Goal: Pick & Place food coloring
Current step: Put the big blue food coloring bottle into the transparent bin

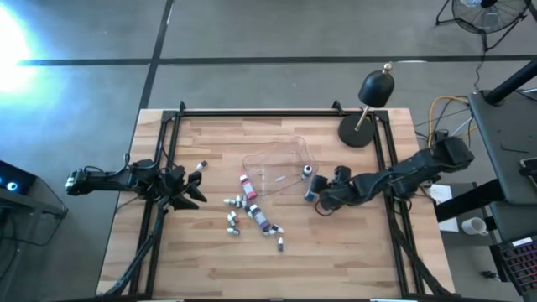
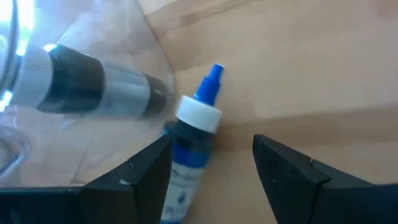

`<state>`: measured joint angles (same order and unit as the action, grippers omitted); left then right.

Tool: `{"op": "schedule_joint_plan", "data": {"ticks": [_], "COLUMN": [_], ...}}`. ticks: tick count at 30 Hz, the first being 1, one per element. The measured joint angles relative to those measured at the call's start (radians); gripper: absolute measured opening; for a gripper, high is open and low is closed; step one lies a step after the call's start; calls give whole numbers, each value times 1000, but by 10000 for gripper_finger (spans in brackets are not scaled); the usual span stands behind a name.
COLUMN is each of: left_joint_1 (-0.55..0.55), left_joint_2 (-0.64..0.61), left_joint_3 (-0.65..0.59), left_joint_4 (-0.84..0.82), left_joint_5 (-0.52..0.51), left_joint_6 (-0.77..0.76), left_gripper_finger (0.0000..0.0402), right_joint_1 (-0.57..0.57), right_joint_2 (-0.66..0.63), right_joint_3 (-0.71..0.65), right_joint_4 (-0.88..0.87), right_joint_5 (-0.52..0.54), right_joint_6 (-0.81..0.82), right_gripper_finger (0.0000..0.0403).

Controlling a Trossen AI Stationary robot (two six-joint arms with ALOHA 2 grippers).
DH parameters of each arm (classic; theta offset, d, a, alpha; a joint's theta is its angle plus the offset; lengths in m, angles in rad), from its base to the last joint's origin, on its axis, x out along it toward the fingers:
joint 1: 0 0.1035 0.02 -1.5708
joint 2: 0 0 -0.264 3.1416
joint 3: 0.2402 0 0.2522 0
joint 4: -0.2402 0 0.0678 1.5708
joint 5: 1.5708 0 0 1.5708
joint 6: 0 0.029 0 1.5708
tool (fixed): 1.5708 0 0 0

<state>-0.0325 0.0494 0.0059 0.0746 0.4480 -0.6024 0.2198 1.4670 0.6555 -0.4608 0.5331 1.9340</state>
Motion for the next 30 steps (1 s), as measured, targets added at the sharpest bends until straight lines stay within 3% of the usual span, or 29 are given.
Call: {"op": "schedule_joint_plan", "data": {"ticks": [13, 30], "left_joint_1": [0, 0], "left_joint_2": [0, 0], "left_joint_3": [0, 0], "left_joint_4": [0, 0], "left_joint_5": [0, 0], "left_joint_6": [0, 0], "left_gripper_finger": [147, 147], "right_joint_1": [-110, 12], "right_joint_2": [146, 95], "right_joint_3": [104, 102], "right_joint_4": [-3, -112], "right_joint_5": [-185, -396], "right_joint_6": [-185, -134], "right_gripper_finger": [216, 216]}}
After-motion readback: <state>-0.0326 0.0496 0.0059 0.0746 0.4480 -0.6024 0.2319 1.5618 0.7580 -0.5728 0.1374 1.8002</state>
